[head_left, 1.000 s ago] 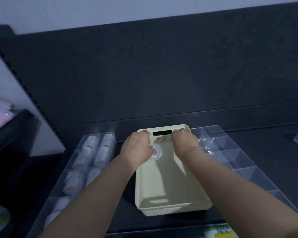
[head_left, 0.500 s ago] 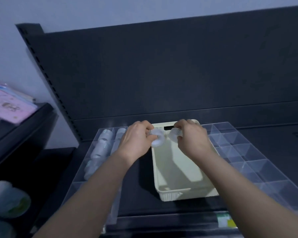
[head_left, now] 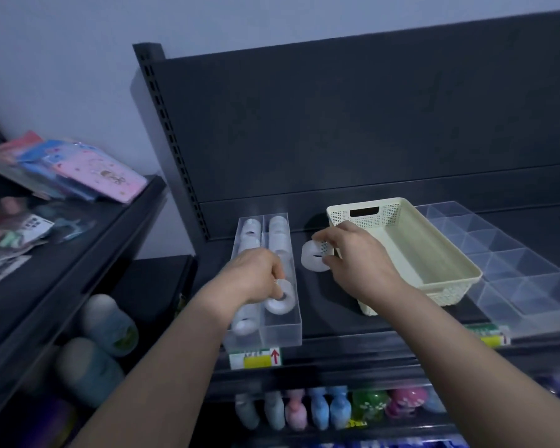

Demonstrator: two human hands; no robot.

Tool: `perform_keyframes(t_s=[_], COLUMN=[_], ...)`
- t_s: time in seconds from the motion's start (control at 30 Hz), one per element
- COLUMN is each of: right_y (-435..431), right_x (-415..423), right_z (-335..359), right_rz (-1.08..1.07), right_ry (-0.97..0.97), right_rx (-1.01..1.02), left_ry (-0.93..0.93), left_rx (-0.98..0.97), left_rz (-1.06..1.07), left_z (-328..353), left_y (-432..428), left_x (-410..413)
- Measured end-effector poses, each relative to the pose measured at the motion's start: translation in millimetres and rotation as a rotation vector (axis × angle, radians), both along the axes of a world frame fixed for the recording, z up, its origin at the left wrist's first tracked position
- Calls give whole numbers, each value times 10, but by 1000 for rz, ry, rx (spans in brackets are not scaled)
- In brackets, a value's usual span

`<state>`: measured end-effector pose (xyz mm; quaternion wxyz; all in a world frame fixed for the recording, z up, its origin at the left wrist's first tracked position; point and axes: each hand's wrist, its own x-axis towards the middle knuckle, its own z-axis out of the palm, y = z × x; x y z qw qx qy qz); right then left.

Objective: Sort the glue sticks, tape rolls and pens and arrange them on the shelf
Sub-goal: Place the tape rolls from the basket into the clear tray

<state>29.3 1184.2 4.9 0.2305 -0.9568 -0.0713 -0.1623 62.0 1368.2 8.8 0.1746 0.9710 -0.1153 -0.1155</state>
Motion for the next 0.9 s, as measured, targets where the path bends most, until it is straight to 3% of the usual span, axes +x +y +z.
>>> perform_keyframes(t_s=[0.2,0.37,0.57,0.7,0.9], right_y=[129,206,486,632,635], right_x=[-191,-232,-182,-126,-107], right_z=[-59,-98,-120,-226,-388], right_rz=[10,38,176,203,178], right_ry=[52,102,214,243,278], right_rx=[35,8,-149,-289,-330], left_ry=[-224,-296,-397,-378,-356], left_rx=[137,-26,-215,-182,-123], left_rz=[-108,-68,134,166,141], left_z=[-305,-437,-351,-341,-365], left_y=[-47,-3,347,512,538], left_x=[-55,-75,-56,-98,-183])
